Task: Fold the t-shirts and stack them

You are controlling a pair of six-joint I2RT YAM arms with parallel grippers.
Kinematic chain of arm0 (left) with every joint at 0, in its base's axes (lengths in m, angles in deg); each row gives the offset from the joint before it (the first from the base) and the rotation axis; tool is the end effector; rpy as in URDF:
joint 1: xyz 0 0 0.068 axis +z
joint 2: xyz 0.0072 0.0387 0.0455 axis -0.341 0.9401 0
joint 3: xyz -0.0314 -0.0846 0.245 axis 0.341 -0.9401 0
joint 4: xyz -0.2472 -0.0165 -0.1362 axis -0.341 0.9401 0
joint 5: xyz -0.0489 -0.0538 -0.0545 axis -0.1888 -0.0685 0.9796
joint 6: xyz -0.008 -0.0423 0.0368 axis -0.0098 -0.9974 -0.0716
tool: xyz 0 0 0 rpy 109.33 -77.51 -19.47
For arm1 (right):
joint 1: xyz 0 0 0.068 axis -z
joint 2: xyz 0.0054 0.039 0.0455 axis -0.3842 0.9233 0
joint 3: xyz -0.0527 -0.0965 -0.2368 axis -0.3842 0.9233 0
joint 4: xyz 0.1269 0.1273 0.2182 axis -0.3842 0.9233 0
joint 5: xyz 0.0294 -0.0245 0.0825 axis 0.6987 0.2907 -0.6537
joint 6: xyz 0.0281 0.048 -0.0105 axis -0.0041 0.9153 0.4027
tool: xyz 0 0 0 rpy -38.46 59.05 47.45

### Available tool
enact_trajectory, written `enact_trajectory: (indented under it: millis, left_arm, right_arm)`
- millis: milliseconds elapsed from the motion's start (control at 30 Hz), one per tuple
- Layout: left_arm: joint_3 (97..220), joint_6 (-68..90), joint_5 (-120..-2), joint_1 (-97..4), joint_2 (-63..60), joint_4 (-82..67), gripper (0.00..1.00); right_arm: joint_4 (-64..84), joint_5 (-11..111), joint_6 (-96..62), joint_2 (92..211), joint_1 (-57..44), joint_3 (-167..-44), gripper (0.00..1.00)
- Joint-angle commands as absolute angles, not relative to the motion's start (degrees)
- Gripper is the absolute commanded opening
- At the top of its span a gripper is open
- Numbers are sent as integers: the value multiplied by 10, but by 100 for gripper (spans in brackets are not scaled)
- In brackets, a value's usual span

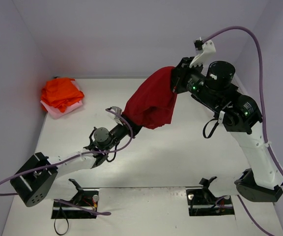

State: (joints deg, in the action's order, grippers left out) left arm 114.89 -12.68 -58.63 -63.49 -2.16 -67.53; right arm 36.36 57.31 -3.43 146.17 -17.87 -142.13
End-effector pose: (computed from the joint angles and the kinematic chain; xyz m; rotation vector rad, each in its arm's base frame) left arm 0.2055 -0.2053 0.2375 0.2705 1.3824 -1.2813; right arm 0.1920 0.1642 0.5813 -0.2635 1.4535 0.8804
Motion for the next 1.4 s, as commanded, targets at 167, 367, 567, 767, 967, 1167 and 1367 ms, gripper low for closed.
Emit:
enact_trajectory:
  millis: [167,367,567,767,967,1167,1367]
  left_arm:
    - [1172,-111,-629,-637,-186,-549,0]
    - [1244,-28,-739,-631,-393,-233,0]
    - [1362,13,-787,-627,-460,-78,0]
    - [1431,10,-745,-628,-443,-62,0]
    - [1509,34,-697,-628,-388,-37,0]
    - [1510,59,-664,-628,-390,-67,0]
    - [1517,60,-626,-627,-387,-58,0]
  right_arm:
    - [308,639,-59,1413,-177,-1386,0]
    - [312,664,-44,1369,-177,-1287,0]
    - [310,654,-17,1360,-177,-1230,0]
    - [301,616,40,1365,-184,-1128,3]
    - [283,681,65,1375,-250,-1051,100]
    - [273,716,51,1352,-247,-1053,100]
    - [215,702,45,1351,-248,-1039,100]
